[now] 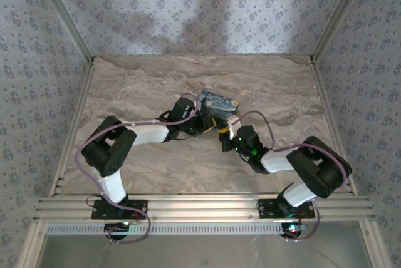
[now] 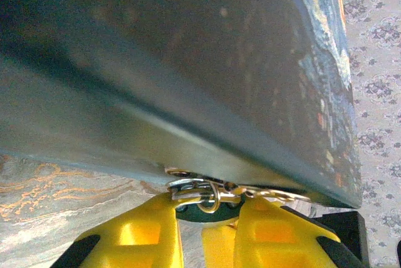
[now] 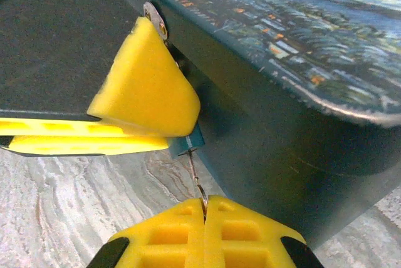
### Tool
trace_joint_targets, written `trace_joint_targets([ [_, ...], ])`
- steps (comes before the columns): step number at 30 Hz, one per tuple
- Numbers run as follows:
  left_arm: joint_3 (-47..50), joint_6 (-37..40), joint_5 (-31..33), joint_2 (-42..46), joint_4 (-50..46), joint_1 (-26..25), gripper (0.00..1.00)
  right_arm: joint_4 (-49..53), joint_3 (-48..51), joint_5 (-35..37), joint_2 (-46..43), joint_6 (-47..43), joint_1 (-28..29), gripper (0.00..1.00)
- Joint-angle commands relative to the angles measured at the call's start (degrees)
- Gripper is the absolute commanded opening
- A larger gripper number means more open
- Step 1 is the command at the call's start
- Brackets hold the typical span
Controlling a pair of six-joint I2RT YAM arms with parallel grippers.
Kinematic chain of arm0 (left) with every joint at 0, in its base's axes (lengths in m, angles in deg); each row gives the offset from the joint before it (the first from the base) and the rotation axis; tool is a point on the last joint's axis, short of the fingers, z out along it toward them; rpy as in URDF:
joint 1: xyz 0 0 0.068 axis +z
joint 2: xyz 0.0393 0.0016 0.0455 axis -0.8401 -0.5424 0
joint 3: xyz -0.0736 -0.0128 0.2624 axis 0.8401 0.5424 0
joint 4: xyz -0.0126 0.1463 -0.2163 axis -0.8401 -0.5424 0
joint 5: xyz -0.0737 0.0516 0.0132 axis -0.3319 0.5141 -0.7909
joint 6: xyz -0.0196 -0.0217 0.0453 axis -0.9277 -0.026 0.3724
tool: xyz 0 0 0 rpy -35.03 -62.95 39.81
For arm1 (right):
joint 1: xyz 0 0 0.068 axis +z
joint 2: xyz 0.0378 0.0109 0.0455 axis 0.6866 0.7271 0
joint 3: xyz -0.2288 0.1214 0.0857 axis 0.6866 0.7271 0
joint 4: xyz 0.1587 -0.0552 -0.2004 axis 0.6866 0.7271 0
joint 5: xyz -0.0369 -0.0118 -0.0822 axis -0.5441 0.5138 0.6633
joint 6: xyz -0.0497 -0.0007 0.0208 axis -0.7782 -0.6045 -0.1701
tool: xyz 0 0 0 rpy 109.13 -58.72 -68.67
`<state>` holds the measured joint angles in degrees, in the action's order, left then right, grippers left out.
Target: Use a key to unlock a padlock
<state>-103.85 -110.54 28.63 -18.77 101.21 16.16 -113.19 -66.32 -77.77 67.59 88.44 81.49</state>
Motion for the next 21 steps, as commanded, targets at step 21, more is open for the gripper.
trace_joint_targets([
  [21, -0.8, -1.1, -3.4, -0.1, 1.7, -1.4, 0.14, -9.3, -4.3, -6.2, 2.6, -2.0, -1.6, 0.0],
])
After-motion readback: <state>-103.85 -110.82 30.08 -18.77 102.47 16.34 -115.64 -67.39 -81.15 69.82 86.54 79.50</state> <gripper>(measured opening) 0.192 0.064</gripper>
